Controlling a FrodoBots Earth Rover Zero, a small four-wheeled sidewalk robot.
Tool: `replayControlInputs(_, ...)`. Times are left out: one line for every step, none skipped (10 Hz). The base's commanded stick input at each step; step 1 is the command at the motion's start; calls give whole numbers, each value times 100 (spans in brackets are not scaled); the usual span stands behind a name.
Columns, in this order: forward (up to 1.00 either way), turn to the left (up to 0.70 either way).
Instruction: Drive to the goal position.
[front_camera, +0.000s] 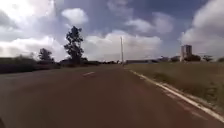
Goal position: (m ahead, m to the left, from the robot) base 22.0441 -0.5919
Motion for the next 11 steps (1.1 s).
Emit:
replayControlInputs(100,0)
replayControlInputs(100,0)
replayControlInputs(100,0)
replayControlInputs(100,0)
replayControlInputs(100,0)
replayControlInputs(100,0)
replayControlInputs(100,0)
replayControlInputs(100,0)
replayControlInputs(100,0)
replayControlInputs(100,0)
replayControlInputs(100,0)
